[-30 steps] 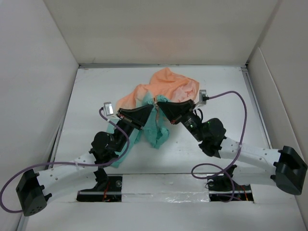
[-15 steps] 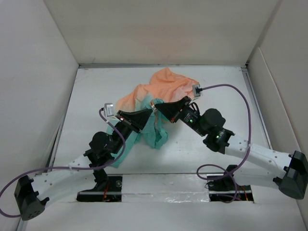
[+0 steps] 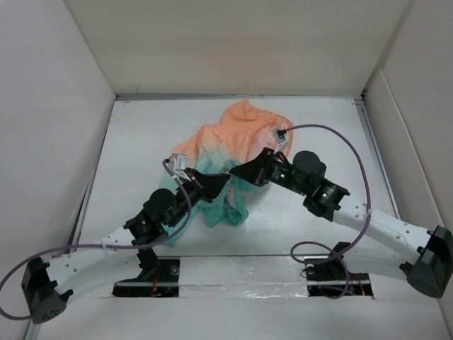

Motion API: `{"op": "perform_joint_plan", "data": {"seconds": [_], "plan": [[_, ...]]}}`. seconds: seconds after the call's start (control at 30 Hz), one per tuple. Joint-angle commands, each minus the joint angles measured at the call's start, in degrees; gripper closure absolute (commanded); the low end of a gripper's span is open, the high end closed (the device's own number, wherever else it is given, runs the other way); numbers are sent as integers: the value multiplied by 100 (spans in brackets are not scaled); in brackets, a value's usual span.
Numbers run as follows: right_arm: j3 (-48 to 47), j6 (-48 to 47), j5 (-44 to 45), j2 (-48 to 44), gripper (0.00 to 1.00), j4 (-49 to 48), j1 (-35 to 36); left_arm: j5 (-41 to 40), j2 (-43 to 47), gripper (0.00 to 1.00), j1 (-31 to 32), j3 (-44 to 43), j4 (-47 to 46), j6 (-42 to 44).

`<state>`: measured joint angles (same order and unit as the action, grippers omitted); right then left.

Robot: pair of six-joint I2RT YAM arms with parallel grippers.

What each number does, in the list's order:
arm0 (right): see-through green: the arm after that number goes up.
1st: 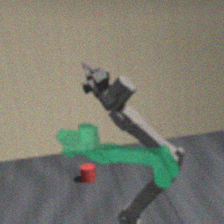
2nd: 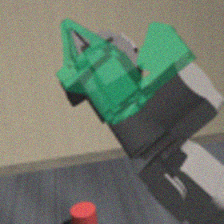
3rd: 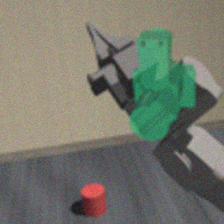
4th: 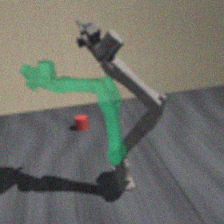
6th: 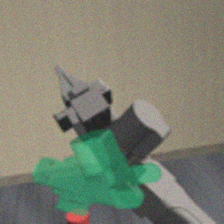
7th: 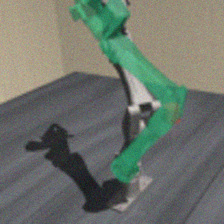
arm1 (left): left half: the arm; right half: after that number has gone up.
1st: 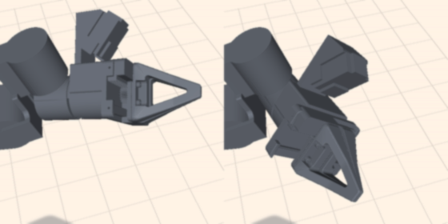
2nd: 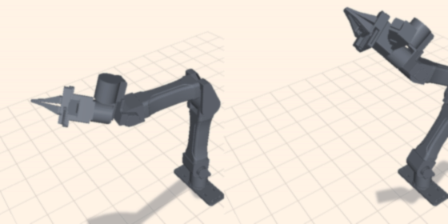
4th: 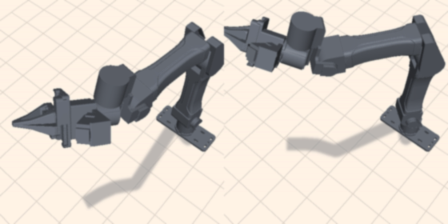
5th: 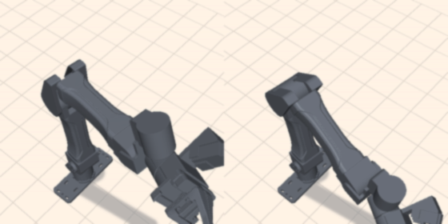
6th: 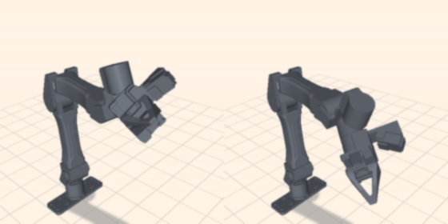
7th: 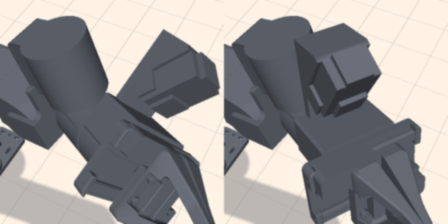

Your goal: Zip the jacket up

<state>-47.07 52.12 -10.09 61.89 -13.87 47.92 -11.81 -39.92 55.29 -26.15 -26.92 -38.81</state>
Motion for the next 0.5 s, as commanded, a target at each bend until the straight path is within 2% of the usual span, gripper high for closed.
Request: {"op": "perform_joint_plan", "data": {"seconds": [0.0, 0.17, 0.3, 0.47], "plan": [[-250, 413, -485, -230, 100, -450, -116, 513, -51, 100, 79, -145, 679, 84], [-5, 448, -283, 76, 100, -520, -178, 873, -95, 100, 79, -101, 583, 75], [443, 764, -336, 385, 100, -1273, -178, 997, 19, 100, 79, 13, 503, -21], [865, 861, -47, 500, 100, -1557, -239, 1067, 159, 100, 79, 172, 635, -109]]}}
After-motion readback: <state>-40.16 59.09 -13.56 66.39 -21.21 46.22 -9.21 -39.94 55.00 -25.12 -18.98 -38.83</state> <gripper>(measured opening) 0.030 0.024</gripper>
